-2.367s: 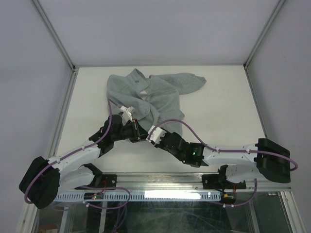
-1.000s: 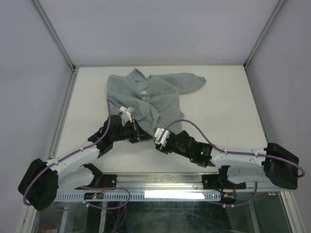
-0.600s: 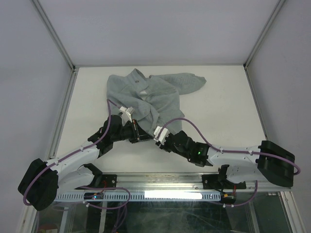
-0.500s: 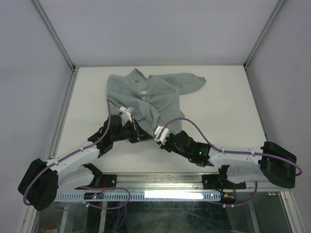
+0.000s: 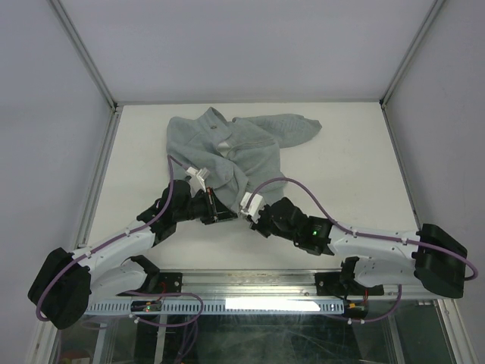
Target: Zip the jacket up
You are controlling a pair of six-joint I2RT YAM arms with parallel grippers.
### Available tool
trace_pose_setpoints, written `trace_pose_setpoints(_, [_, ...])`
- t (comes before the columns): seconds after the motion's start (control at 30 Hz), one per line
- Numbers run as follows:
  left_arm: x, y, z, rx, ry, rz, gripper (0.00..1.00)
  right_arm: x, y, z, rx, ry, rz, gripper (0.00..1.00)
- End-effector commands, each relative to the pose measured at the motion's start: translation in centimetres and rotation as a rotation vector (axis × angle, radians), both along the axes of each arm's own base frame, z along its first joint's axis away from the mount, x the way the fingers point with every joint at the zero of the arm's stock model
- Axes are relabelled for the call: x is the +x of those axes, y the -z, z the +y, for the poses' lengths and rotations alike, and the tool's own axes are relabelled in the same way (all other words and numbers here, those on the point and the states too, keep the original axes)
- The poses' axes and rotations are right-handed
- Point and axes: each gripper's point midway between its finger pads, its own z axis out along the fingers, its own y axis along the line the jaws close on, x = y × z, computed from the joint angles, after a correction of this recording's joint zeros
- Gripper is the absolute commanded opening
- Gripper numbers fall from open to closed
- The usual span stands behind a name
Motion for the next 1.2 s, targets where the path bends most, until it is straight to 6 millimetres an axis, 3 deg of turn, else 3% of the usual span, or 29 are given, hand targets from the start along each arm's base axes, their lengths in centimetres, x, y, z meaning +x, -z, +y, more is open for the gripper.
trace_pose_setpoints(0.0, [0.9, -2.3, -0.2, -0.021, 0.0, -0.091, 0.0, -0.4, -4.0, 1.6, 0.105, -0.059, 0.046, 0.0])
trace_pose_setpoints(0.33, [0.7, -2.9, -0.2, -0.03, 0.015, -0.112, 0.0, 1.1, -5.2, 1.5, 0.16, -0.054, 0.172, 0.0])
trace_pose_setpoints(0.73, [0.1, -3.3, -0.5, -0.058, 0.051, -0.119, 0.0, 2.6, -3.3, 1.1, 0.152, -0.051, 0.282, 0.19])
trace_pose_setpoints(1.17, [0.0, -3.1, -0.6, -0.055, 0.063, -0.111, 0.0, 3.7, -2.8, -0.5, 0.161, -0.057, 0.317, 0.18])
